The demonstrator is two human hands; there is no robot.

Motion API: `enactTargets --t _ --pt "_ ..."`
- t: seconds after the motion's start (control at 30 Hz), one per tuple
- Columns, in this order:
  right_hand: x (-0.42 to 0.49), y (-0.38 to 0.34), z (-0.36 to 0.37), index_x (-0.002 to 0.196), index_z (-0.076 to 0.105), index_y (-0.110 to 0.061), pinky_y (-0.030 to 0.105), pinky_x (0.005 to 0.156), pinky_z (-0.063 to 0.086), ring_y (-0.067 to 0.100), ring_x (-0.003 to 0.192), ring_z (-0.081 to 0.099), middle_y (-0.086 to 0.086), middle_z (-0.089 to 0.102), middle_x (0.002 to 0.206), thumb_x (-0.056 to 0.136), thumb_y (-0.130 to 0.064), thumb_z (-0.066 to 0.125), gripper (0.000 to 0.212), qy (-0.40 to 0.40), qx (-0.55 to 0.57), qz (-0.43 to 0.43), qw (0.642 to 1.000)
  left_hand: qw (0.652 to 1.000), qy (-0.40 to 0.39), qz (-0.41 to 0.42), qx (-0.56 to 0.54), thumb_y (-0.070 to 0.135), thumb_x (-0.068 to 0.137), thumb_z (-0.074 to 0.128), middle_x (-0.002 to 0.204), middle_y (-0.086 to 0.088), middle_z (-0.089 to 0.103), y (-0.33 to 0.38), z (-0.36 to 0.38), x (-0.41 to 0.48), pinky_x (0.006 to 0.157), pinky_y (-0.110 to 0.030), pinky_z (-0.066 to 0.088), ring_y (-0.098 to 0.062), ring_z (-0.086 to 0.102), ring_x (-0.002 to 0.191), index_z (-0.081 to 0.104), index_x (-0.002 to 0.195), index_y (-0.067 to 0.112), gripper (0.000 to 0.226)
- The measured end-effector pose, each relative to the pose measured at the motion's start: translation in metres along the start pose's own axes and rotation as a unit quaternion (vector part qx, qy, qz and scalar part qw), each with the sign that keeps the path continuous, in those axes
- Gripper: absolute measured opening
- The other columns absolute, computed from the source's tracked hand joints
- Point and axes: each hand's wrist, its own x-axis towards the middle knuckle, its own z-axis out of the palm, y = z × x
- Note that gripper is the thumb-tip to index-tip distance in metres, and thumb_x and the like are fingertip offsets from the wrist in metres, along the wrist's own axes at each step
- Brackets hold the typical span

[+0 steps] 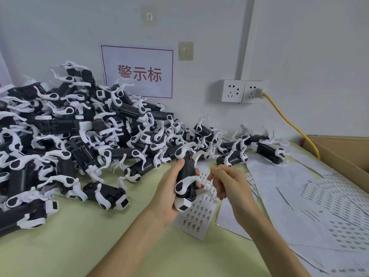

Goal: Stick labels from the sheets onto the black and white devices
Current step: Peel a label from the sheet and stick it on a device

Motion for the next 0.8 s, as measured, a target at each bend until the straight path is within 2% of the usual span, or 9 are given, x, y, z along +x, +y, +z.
enactTargets --t 0.1,0.17,0.23,0.33,0.43,0.6,0.7,0.8 --pt "-0.0003 -0.0002 0.0004 0.067 0.066 -0.014 0.025 0.051 0.033 0.014 0.049 0.034 0.003 0.042 0.053 0.099 -0.019 0.059 0.034 0.0 0.001 0.001 1.0 1.0 -0.002 -0.012 -0.001 0.045 0.087 0.058 0.082 -0.006 0.061 0.0011 -0.0013 -0.0011 0.095 -0.042 0.042 -0.018 0.06 0.065 0.063 0.106 0.004 0.046" --pt "-0.0006 -0.0007 0.0007 0.065 0.067 -0.016 0.026 0.051 0.033 0.014 0.049 0.035 0.004 0.043 0.054 0.099 -0.02 0.059 0.035 0.0 -0.001 0.002 1.0 1.0 0.001 -0.016 -0.002 0.044 0.086 0.058 0.079 -0.004 0.059 0.0023 -0.0005 -0.0019 0.097 -0.045 0.037 -0.017 0.059 0.064 0.061 0.106 0.004 0.045" --pt "-0.0009 -0.0013 0.0012 0.064 0.067 -0.018 0.026 0.052 0.034 0.014 0.049 0.035 0.003 0.043 0.054 0.099 -0.02 0.059 0.036 -0.001 -0.006 0.002 1.0 1.0 0.007 -0.019 0.005 0.043 0.087 0.058 0.077 -0.003 0.059 0.0031 0.0011 -0.0026 0.091 -0.041 0.042 -0.017 0.06 0.063 0.06 0.106 0.005 0.043" --pt "-0.0009 -0.0014 0.0014 0.063 0.067 -0.019 0.026 0.052 0.034 0.014 0.048 0.035 0.002 0.043 0.053 0.099 -0.02 0.059 0.037 -0.004 -0.009 0.002 1.0 0.999 0.017 -0.019 0.038 0.041 0.095 0.053 0.074 -0.003 0.059 0.0035 0.0037 -0.0037 0.067 -0.029 0.047 -0.015 0.061 0.062 0.061 0.103 0.006 0.037" --pt "0.0007 0.0002 0.0014 0.062 0.067 -0.019 0.023 0.05 0.035 0.013 0.048 0.035 0.001 0.043 0.052 0.099 -0.02 0.059 0.038 -0.004 -0.01 0.001 1.0 0.998 0.026 -0.029 0.045 0.039 0.104 0.045 0.07 -0.006 0.057 0.0041 0.0045 -0.0057 0.053 -0.024 0.049 -0.016 0.063 0.06 0.061 0.103 0.006 0.036" --pt "0.0014 0.0009 0.0005 0.06 0.067 -0.019 0.018 0.046 0.035 0.012 0.047 0.036 0.001 0.042 0.051 0.099 -0.018 0.058 0.04 0.002 -0.001 0.004 1.0 0.998 0.014 -0.037 0.038 0.033 0.101 0.046 0.075 -0.008 0.057 0.0056 0.0038 -0.0074 0.059 -0.025 0.051 -0.018 0.062 0.068 0.058 0.102 0.006 0.03" --pt "0.0005 -0.0005 0.0007 0.063 0.067 -0.015 0.021 0.048 0.034 0.013 0.048 0.035 0.003 0.042 0.053 0.098 -0.018 0.059 0.037 0.004 0.01 0.011 1.0 0.998 0.012 -0.067 -0.001 0.034 0.094 0.055 0.074 -0.009 0.056 0.0065 0.0073 -0.0081 0.06 -0.029 0.054 -0.021 0.06 0.067 0.06 0.095 0.006 0.029" --pt "-0.0004 -0.0014 0.0005 0.068 0.065 -0.009 0.025 0.05 0.034 0.014 0.047 0.035 0.006 0.042 0.055 0.099 -0.016 0.059 0.032 0.007 0.015 0.019 1.0 0.998 0.021 -0.059 -0.033 0.039 0.098 0.056 0.082 -0.006 0.059 0.0051 0.0053 -0.0057 0.061 -0.033 0.059 -0.02 0.054 0.07 0.061 0.096 0.006 0.034"
